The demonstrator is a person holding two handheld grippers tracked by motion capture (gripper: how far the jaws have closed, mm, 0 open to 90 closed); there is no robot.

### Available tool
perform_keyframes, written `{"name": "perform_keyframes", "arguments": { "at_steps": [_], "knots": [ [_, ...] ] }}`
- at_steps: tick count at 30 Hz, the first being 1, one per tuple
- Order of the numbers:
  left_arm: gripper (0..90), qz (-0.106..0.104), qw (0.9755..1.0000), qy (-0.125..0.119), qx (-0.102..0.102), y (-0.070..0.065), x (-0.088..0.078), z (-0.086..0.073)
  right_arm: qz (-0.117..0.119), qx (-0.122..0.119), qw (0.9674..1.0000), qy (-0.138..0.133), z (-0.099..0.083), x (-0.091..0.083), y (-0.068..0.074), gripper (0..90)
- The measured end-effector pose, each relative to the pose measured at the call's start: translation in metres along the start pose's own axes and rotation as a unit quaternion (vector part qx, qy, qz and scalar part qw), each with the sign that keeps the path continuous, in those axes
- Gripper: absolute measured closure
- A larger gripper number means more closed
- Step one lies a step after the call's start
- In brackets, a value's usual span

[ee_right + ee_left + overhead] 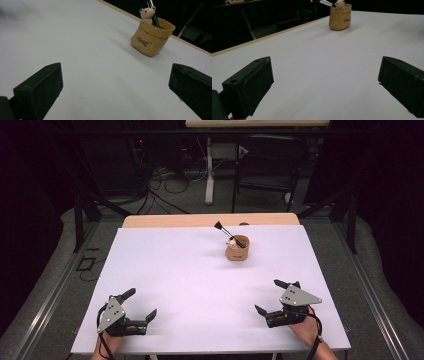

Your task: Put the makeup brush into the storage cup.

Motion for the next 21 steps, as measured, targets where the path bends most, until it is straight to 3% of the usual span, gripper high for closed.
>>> {"name": "perform_keyframes", "arguments": {
  "at_steps": [7, 16, 21],
  "knots": [
    [0.0, -0.001, 1.0, 0.0, -0.002, 0.0, 0.0, 0.0, -0.014, -0.008, 0.9999, 0.002, -0.01, -0.009, 0.006, 0.0],
    [0.0, -0.003, 1.0, 0.0, -0.004, 0.0, 0.001, 0.0, -0.032, 0.002, 0.9995, 0.004, -0.019, -0.017, 0.005, 0.0],
    [0.0, -0.005, 1.0, 0.002, -0.002, 0.0, 0.003, -0.001, -0.029, 0.004, 0.9995, 0.012, -0.023, -0.02, 0.007, 0.0]
  ]
}}
Point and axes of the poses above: each handheld gripper's, and its own axes: x roughly forward along the jaws, z roughly out of its top, y roughly to its left, the point moved 7 cm from there along x, roughly forward along the jaws, and after that the axes turned 9 degrees about -z, right-handed, at the moved point
